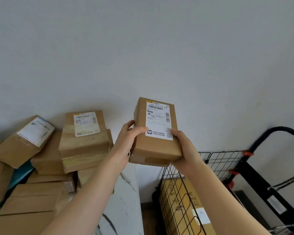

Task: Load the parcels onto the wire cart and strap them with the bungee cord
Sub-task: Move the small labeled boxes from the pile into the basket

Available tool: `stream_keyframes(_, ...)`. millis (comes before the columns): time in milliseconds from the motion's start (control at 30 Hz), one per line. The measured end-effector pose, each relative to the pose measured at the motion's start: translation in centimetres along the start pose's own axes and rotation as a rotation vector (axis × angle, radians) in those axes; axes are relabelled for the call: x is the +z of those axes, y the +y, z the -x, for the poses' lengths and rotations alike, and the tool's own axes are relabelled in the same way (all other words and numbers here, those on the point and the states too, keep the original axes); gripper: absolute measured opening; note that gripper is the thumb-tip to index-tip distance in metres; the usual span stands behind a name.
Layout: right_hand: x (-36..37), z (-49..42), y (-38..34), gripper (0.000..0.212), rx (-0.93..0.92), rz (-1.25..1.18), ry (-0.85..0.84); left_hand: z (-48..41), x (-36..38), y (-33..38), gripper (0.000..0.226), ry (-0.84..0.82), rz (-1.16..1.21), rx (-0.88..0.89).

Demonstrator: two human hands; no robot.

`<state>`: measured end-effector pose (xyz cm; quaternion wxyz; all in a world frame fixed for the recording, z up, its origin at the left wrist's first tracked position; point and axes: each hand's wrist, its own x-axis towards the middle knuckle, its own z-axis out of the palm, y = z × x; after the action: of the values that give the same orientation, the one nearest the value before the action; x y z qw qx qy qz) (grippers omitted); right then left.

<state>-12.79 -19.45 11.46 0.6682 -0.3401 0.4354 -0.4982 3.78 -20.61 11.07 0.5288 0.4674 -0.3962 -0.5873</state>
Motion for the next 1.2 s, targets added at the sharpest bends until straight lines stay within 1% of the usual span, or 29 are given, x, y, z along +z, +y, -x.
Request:
stream_keyframes(200,-6.3,2.3,-0.1,0.018,0.017,-0.014,0.173,-0.3,4.5,-3.7,0.072,-0.159,-0.121,-0.116)
stream_keyframes(300,-9.4,2.9,0.1,0.014,0.025,-0.04,0.251,-0.4,6.6,-5.6,0.075,-0.216,-0.188,-0.163)
stream_keyframes(367,-11.4,3.2,0.0,0.017,0.044,-0.048,0.26,-0.6,8.2,-6.7,0.081,-0.238,-0.225,-0.19)
stream_keyframes(433,-13.8,3.2,-0.2,0.023,0.062,-0.066,0.268,-0.8,10.1,-7.7,0.077,-0.254,-0.249,-0.198)
stream_keyframes(467,-15.1,3.2,-0.5,0.024,0.072,-0.07,0.273,-0.9,11.2,-8.3,0.073,-0.256,-0.257,-0.204)
stream_keyframes(567,-19.7,3.2,-1.5,0.016,0.088,-0.056,0.279,-1.2,15.2,-10.0,0.06,-0.262,-0.295,-0.222)
stream_keyframes(700,-26.9,3.0,-2.5,0.016,0.081,-0.03,0.258,-2.1,21.3,-13.8,0.06,-0.239,-0.347,-0.235)
stream_keyframes(800,-32.6,2.8,-3.1,0.02,0.082,-0.001,0.249,-2.6,26.4,-16.7,0.052,-0.187,-0.359,-0.278)
stream_keyframes(867,-36.3,2.4,-3.8,0.023,0.073,0.036,0.236,-3.1,29.7,-18.5,0.053,-0.192,-0.357,-0.312)
stream_keyframes(967,-41.6,1.1,-4.4,0.022,0.077,0.089,0.219,-4.3,33.9,-20.9,0.057,-0.191,-0.352,-0.346)
stream_keyframes(1033,-44.5,-0.1,-4.2,0.023,0.091,0.098,0.213,-5.2,36.1,-22.3,0.056,-0.172,-0.349,-0.356)
stream_keyframes(1200,-49.2,-3.2,-2.7,0.037,0.165,0.118,0.261,-7.7,39.1,-25.4,0.057,-0.12,-0.369,-0.42)
